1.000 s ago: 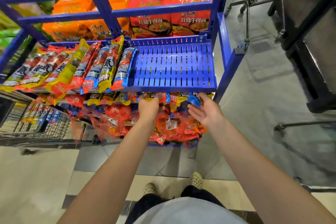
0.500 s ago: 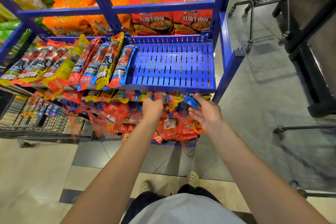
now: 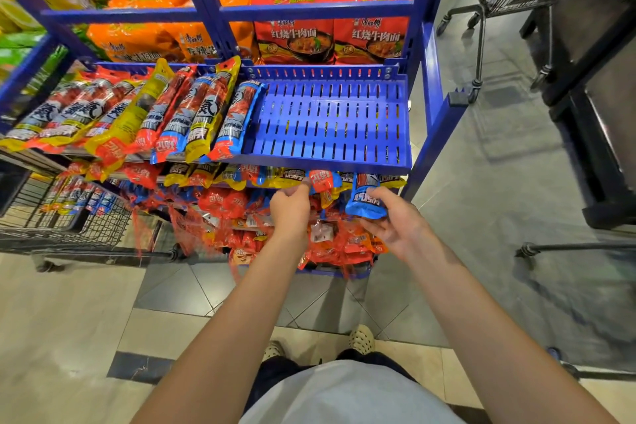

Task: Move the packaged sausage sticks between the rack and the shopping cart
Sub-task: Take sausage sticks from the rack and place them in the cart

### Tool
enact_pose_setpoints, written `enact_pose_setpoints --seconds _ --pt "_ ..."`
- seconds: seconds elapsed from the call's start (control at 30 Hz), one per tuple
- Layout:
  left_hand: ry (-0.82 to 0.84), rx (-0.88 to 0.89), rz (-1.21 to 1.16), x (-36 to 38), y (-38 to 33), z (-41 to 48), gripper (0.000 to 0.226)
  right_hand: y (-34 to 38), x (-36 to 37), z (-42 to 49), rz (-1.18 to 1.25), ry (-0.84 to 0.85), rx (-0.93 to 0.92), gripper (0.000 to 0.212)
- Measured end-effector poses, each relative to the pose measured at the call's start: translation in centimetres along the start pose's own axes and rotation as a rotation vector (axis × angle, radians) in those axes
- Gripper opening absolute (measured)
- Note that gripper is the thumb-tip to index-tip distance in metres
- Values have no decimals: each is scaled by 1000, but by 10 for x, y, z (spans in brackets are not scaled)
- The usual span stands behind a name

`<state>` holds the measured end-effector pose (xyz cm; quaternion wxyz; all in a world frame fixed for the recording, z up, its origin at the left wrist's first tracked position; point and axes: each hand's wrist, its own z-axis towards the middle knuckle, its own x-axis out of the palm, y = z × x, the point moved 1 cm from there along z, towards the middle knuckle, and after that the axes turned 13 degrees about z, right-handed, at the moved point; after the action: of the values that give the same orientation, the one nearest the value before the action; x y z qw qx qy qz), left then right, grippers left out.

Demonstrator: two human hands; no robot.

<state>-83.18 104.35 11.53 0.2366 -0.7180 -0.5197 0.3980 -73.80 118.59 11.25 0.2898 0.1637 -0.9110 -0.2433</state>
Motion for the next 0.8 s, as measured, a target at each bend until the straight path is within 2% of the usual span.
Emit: enact_pose_setpoints --seconds 0.2,0.4,0.6,0.73,0.8 --pt "143 -82 -104 -3 -13 0 29 -1 6 -4 107 23 -1 13" --pt "219 -126 -254 -8 -6 3 18 -5 4 -10 46 16 -27 6" --pt "284 -88 -458 -22 23 -5 6 -15 6 -15 -70 22 -34 22" --pt "291 -90 -540 -34 33 -10 10 -21 6 -16 -120 27 -31 15" --pt "334 -65 -477 -37 27 -8 20 -23 6 -17 -153 24 -35 15"
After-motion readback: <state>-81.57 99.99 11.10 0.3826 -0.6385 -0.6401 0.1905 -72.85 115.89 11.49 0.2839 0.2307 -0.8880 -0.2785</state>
